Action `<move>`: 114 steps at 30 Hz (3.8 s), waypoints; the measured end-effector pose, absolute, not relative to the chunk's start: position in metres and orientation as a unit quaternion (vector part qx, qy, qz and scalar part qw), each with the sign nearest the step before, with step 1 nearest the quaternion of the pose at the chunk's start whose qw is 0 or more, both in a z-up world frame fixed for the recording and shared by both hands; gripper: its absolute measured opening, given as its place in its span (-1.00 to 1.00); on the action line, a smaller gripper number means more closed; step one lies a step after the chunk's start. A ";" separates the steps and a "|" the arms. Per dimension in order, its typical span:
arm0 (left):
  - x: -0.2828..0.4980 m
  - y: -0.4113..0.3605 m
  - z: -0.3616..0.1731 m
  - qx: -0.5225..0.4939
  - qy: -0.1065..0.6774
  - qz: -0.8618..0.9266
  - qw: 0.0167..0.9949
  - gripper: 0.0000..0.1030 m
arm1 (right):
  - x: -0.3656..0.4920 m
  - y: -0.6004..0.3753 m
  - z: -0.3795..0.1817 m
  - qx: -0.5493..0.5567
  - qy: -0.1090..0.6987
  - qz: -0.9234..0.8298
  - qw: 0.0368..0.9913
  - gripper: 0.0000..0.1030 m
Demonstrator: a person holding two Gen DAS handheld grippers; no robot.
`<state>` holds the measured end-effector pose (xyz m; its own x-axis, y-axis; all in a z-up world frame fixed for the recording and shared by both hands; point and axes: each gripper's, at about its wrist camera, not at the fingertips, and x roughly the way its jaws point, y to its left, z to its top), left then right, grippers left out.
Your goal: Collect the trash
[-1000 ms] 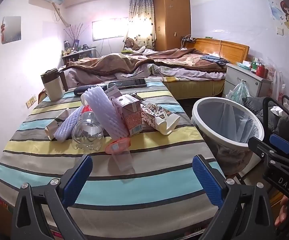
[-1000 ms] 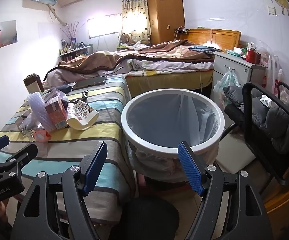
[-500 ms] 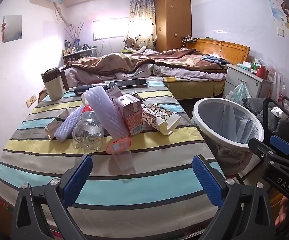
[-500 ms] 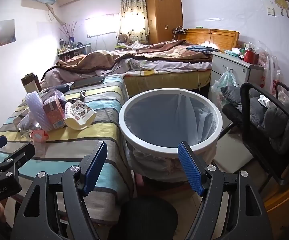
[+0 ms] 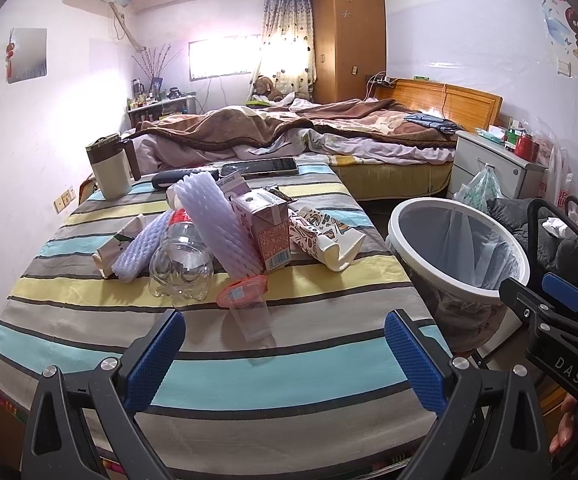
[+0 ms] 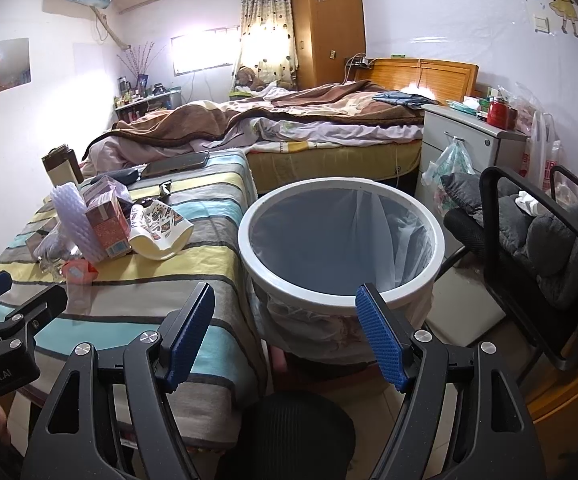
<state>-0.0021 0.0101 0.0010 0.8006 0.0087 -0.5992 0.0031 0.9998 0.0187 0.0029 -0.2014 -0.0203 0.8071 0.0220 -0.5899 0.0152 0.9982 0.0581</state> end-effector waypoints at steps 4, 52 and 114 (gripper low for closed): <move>-0.001 0.007 0.001 0.009 0.316 0.002 0.949 0.97 | 0.001 -0.200 -0.020 0.029 0.310 0.001 0.950 0.44; -0.002 0.012 0.001 0.006 0.318 0.004 0.948 0.97 | 0.000 -0.198 -0.019 0.026 0.307 0.000 0.951 0.44; 0.148 0.151 -0.028 -0.124 0.423 -0.040 0.897 0.34 | 0.120 -0.082 -0.041 -0.033 0.400 0.175 0.899 -0.53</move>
<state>0.1480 0.1513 -0.0278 0.6388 -0.1772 -0.7487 -0.0325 0.9660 -0.2563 0.1201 -0.0821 -0.0413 0.6189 0.2882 -0.7307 -0.3414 0.9365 0.0803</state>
